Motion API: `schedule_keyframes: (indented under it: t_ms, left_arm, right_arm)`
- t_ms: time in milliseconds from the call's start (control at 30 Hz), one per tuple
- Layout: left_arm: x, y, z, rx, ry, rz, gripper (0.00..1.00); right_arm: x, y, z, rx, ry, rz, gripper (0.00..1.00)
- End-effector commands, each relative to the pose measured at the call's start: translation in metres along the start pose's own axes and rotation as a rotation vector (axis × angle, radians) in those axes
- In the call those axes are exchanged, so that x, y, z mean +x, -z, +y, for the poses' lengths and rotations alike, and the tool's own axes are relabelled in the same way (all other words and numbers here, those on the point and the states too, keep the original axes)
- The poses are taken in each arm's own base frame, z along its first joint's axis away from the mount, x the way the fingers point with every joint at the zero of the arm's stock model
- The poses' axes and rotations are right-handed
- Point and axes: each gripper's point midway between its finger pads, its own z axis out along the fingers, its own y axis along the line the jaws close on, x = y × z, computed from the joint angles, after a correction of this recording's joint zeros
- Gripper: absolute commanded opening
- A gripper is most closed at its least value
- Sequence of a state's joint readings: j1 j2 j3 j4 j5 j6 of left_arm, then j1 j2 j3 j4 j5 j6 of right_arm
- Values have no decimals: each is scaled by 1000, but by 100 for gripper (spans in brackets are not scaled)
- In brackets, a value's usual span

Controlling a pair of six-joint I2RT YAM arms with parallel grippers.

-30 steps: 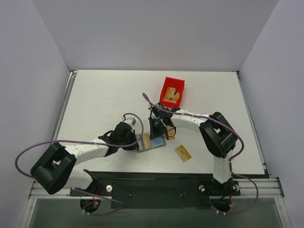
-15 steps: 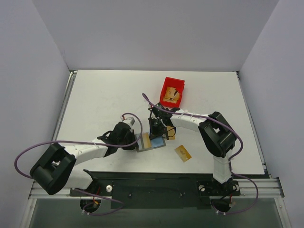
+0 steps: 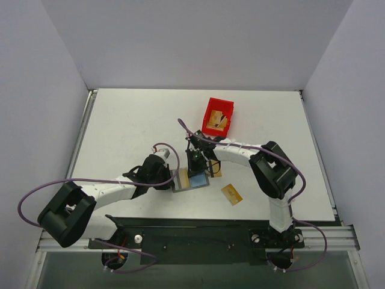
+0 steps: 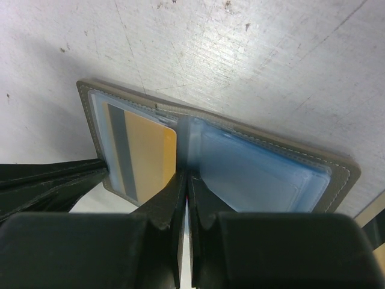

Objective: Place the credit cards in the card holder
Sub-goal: Move the credit card to the corner of the board.

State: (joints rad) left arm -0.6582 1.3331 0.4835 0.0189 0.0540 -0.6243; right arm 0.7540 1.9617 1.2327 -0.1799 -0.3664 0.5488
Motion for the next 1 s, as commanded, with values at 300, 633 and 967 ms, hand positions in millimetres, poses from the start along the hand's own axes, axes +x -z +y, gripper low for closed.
schedule_keyframes:
  t_ms: [300,633,967]
  left_arm:
    - [4,1,8,-16,-6,6,0]
    - [5,1,-2,40,-13,10,0]
    - [1,4,-3,34,-10,-2,0]
  right_arm:
    - [21,-8,0,113,-35,71,0]
    - [27,-13,19,53,-26,100,0]
    - [10,1,19,55,24,17,0]
